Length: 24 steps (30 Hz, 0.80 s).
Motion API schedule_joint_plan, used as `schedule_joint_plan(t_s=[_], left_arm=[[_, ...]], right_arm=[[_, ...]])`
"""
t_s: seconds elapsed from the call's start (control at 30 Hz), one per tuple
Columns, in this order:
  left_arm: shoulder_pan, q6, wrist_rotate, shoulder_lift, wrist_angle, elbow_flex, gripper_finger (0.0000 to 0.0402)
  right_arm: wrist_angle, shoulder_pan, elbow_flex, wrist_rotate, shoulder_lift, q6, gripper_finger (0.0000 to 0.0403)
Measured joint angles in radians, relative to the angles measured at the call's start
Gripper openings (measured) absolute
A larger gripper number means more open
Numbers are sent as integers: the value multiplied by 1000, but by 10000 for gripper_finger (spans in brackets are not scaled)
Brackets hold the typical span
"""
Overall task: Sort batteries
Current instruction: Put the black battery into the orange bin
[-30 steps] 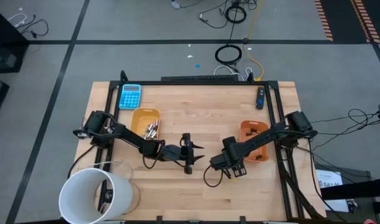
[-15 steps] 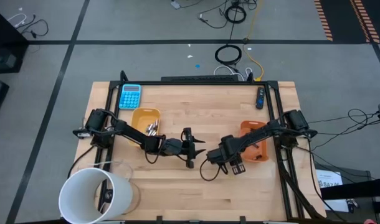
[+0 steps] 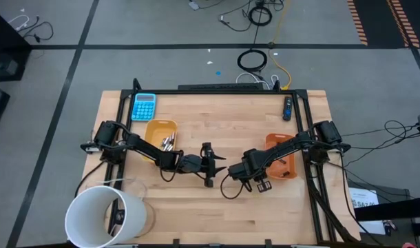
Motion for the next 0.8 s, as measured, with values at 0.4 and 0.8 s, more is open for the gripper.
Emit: schedule_joint_plan(t_s=[0.4,0.8], left_arm=[[-4,-17,-6,0,-18,0,171],[-4,-17,-13,0,-18,0,171]], right_arm=[[12,0,-1,1,0,-25,42],[-45,2,85,34,5,-28,40]])
